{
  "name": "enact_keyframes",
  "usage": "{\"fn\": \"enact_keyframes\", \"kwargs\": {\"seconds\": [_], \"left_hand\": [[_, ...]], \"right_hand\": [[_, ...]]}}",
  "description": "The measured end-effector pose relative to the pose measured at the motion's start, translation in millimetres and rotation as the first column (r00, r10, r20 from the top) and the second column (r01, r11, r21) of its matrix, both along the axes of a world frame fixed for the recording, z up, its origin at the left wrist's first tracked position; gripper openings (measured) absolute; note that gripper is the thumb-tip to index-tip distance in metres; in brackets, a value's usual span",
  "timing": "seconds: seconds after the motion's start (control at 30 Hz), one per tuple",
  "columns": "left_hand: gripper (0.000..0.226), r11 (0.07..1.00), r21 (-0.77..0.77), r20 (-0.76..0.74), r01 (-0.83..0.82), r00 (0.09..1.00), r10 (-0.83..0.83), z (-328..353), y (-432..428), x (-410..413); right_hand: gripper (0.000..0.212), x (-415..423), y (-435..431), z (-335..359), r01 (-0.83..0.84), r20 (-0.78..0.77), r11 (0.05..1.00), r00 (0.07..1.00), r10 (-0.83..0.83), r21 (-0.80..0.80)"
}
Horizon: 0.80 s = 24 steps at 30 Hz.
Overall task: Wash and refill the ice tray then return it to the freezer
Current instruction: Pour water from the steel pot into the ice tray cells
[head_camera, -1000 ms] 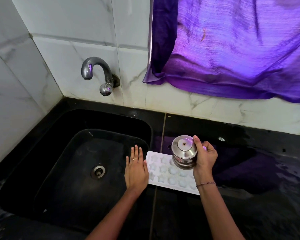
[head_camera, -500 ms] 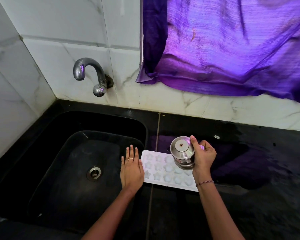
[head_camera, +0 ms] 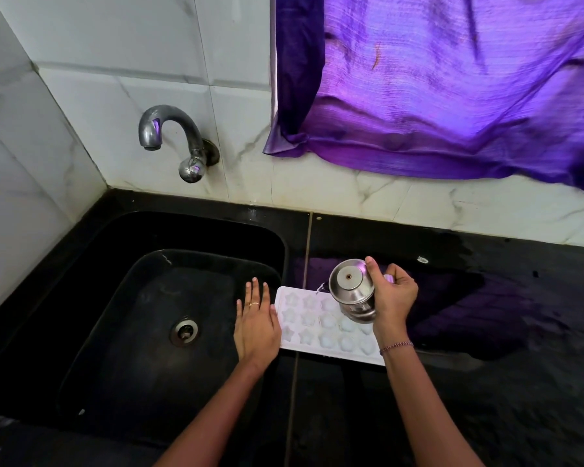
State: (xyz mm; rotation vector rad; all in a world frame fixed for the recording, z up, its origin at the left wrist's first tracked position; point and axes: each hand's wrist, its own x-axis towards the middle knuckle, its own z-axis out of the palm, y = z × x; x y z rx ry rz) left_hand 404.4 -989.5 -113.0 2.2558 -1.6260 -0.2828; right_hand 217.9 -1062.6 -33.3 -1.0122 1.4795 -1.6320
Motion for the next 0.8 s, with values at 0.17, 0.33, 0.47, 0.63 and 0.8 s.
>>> {"fn": "enact_keyframes", "kwargs": {"seconds": [0.17,0.33,0.47,0.63,0.8], "left_hand": [[0.051,1.0,-0.009,-0.02,0.002,1.0,-0.002,1.1,1.0,0.0],[0.051,1.0,-0.02,-0.05,0.0,0.999,-0.001,1.9,1.5,-0.4],[0.05,1.0,-0.021,-0.054,-0.006,0.999,0.005,1.7,1.9,-0.7],[0.05,1.0,-0.02,-0.058,-0.007,0.998,0.006,0.8,1.4,-0.9],[0.05,1.0,-0.019,-0.05,-0.011,0.999,0.01,-0.2,1.1,-0.3]], "right_hand": [[0.056,0.1,0.1,-1.2,0.011,0.013,1.0,1.0,-0.011,0.017],[0.055,-1.1,-1.1,-3.1,0.013,0.048,0.999,0.999,-0.015,0.04],[0.056,-4.2,-3.3,-7.1,0.024,0.142,0.996,0.989,-0.035,0.082],[0.053,-8.6,-4.5,-11.9,0.028,0.328,0.993,0.942,-0.066,0.119],[0.054,-16.6,-3.5,-14.2,0.023,0.371,0.995,0.927,-0.059,0.099]]}}
